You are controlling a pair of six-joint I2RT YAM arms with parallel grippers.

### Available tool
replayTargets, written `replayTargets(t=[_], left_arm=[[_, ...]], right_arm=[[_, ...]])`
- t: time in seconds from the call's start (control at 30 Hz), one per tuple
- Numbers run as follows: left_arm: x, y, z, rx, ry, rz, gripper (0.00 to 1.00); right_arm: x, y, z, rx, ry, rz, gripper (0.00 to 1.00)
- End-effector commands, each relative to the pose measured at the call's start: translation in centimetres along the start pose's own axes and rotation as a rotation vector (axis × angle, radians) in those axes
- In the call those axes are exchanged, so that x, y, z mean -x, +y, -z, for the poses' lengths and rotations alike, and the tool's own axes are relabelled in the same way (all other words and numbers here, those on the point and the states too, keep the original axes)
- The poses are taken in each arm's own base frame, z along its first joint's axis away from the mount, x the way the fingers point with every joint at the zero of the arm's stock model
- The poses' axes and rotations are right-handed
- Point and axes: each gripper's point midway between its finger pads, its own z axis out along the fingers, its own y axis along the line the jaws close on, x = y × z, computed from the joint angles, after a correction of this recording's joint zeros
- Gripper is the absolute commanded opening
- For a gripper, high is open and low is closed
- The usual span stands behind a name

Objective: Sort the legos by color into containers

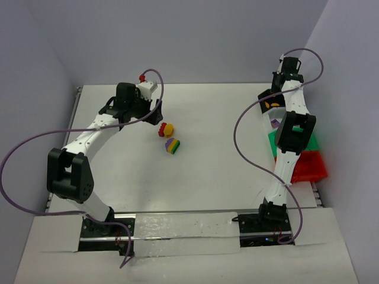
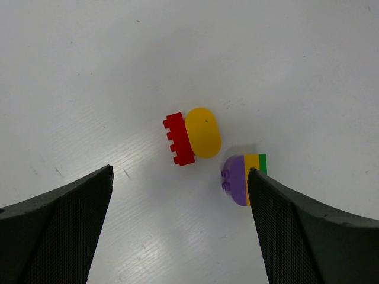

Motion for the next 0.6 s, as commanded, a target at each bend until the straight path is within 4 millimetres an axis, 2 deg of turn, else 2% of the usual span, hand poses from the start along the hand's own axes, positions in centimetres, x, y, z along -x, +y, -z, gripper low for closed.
replayTargets(t=[0.0, 0.07, 0.13, 0.17, 0.23, 0.4, 0.57], left_arm=[[1.1, 0.5, 0.2, 0.015, -0.006, -0.044, 0.99], [0.6, 0.9, -0.4, 0.031, 0.015, -0.034, 0.99], [0.4, 1.3, -0.9, 0.049, 0.023, -0.021, 0.99], [0.3, 1.4, -1.2, 0.049, 0.027, -0.019, 0.99], [0.2, 1.3, -1.8, 0.033, 0.035, -0.026, 0.99], [-0.8, 0.8, -3.0, -0.045, 0.066, -0.115, 0.99], [-1.9, 0.7, -4.4, -0.096, 0.101, -0.183, 0.92]], right_arm=[[1.5, -0.6, -0.2, -0.040, -0.046, 0.027, 0.11], [1.3, -0.7, -0.3, -0.043, -0.041, 0.030, 0.17], [0.9, -0.7, -0.3, -0.045, -0.027, 0.035, 0.33], [0.8, -0.7, -0.2, -0.046, -0.024, 0.036, 0.36], [0.2, -0.8, -0.2, -0.047, -0.007, 0.041, 0.51], [-0.1, -0.2, 1.0, -0.013, 0.004, 0.031, 0.66], [1.0, 1.4, 3.9, 0.072, -0.015, 0.016, 0.71]])
